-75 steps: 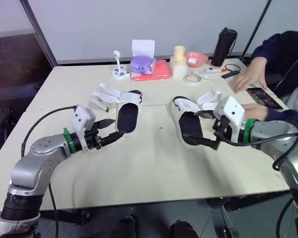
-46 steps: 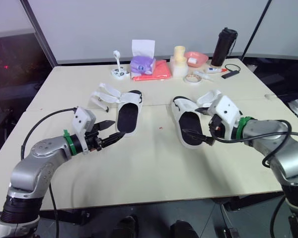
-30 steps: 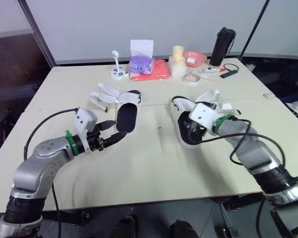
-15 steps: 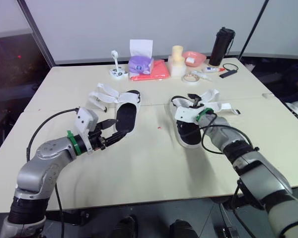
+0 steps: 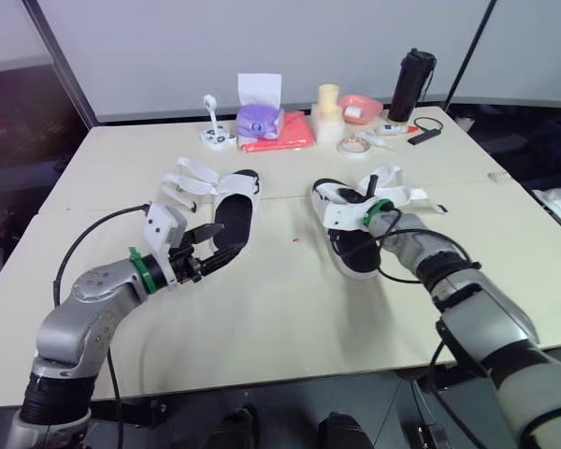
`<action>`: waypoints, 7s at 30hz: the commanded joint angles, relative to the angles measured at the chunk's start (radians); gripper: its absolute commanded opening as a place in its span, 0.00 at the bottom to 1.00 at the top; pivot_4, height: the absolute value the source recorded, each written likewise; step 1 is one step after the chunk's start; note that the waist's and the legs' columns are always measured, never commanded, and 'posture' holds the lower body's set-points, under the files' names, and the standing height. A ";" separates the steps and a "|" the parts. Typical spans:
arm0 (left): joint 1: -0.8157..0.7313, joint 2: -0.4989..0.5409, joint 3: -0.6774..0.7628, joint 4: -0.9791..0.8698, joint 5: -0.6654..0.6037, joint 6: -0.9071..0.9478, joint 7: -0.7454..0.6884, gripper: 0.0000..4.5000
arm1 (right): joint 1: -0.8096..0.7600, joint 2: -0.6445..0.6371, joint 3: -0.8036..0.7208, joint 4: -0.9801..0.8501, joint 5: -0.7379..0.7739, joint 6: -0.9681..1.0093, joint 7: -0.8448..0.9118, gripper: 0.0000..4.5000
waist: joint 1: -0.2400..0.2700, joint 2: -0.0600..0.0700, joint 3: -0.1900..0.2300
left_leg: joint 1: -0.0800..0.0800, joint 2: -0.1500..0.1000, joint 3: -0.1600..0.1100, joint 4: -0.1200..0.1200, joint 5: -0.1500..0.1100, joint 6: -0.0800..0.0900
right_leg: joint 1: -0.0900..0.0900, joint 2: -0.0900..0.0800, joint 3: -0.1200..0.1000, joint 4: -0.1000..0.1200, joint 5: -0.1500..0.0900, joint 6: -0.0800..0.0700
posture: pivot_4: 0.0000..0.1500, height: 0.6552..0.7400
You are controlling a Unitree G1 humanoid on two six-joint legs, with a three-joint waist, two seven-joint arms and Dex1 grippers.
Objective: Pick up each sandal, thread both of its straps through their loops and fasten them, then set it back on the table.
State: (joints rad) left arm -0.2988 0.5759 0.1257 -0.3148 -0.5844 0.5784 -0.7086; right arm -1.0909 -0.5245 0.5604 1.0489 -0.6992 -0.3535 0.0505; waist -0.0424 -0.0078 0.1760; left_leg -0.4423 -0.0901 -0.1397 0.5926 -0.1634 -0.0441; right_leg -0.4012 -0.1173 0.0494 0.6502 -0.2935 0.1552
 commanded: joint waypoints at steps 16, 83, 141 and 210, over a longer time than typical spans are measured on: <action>-0.125 -0.033 -0.064 0.137 0.052 -0.103 -0.096 0.74 | 0.047 -0.284 -0.028 -0.440 -0.087 -1.014 0.173 0.01 | -0.002 0.001 0.001 | 0.001 0.000 0.002 0.000 0.000 0.000 | -0.001 0.000 0.000 0.001 0.000 0.000 | 1.00 0.93; -0.472 -0.232 -0.392 0.900 0.426 -0.529 -0.594 0.01 | 0.625 -0.449 -0.459 -1.441 0.745 0.304 0.811 1.00 | 0.029 0.001 0.001 | 0.004 0.000 0.002 0.006 -0.001 0.003 | 0.007 -0.001 -0.001 0.003 0.000 0.001 | 1.00 0.93; -0.373 -0.298 -0.400 0.938 0.482 -0.547 -0.549 0.01 | -0.114 0.219 -1.003 -0.337 1.246 1.428 0.386 1.00 | 0.024 0.000 -0.003 | 0.005 0.000 0.000 0.006 -0.001 0.003 | 0.007 -0.001 -0.002 0.005 0.000 0.001 | 1.00 0.93; -0.365 -0.330 -0.380 0.853 0.450 -0.465 -0.514 0.00 | 1.051 -0.503 -0.545 -1.553 1.111 1.144 0.841 0.75 | 0.033 -0.004 -0.004 | 0.005 0.002 -0.001 0.008 -0.002 0.005 | 0.012 -0.002 -0.005 -0.001 0.000 0.001 | 1.00 0.93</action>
State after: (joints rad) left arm -0.6818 0.2473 -0.2404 0.5444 -0.1421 0.0979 -1.2301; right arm -0.0087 -1.0397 0.0203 -0.5217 0.4288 0.7836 0.9181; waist -0.0092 -0.0118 0.1719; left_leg -0.4370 -0.0882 -0.1406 0.6004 -0.1658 -0.0396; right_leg -0.3890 -0.1196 0.0446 0.6493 -0.2938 0.1564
